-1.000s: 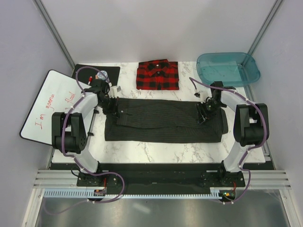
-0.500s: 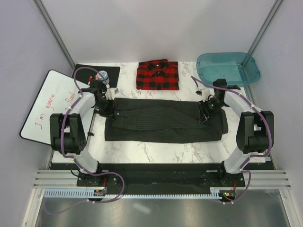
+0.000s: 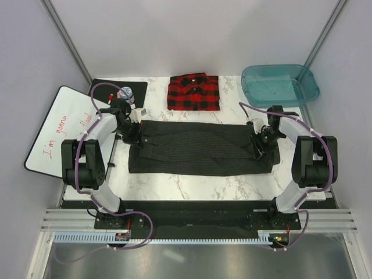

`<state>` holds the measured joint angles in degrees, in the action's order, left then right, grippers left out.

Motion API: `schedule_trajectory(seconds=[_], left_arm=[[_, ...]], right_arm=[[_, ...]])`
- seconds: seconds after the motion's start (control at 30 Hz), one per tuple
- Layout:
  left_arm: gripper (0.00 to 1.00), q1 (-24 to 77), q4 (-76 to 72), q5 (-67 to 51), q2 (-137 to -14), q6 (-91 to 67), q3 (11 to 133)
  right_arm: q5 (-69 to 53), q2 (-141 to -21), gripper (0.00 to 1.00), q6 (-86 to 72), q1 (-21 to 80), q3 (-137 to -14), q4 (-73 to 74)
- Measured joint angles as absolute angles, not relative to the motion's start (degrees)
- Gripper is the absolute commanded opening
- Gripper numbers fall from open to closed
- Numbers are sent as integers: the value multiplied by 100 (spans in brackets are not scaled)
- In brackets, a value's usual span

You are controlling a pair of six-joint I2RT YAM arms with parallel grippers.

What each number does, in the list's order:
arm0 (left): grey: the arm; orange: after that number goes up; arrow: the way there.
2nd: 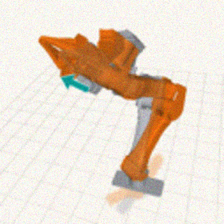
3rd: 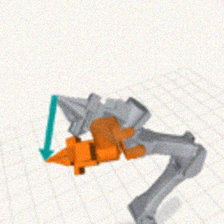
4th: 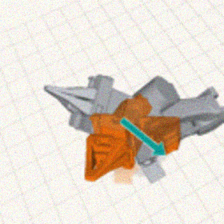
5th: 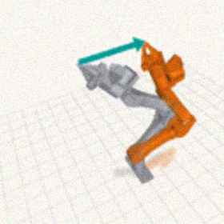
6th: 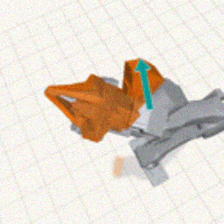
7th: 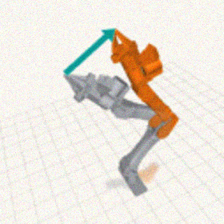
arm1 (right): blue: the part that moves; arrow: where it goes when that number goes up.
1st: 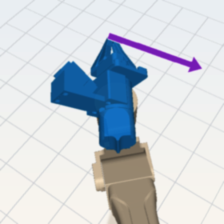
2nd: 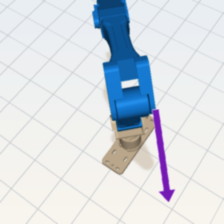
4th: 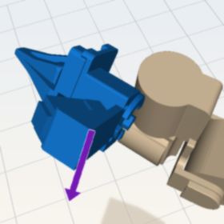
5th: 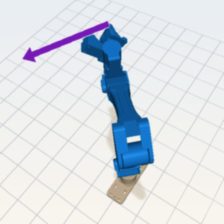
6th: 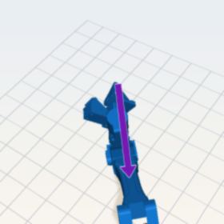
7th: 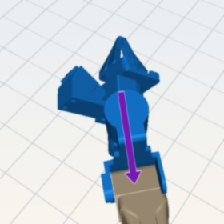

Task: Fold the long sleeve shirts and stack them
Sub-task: Fold the shirt

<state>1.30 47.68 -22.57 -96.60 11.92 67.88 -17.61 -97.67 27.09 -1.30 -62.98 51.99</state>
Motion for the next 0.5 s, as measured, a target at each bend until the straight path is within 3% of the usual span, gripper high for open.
schedule_trajectory(seconds=[0.13, 0.3, 0.4, 0.5], left_arm=[[2, 130, 4772, -2283, -9660, 1190, 6790], [2, 137, 4827, -2311, -9660, 1190, 6831], [2, 137, 4904, -2359, -9657, 1186, 6921], [2, 137, 5017, -2449, -9649, 1181, 7076]], right_arm=[[-1590, -9784, 52, 2834, -307, -6283, 5190], [-1511, -9784, 47, 3004, -316, -6213, 5310], [-1533, -9821, 36, 3087, -346, -6200, 5402], [-1601, -9948, 16, 3194, -456, -6198, 5496]])
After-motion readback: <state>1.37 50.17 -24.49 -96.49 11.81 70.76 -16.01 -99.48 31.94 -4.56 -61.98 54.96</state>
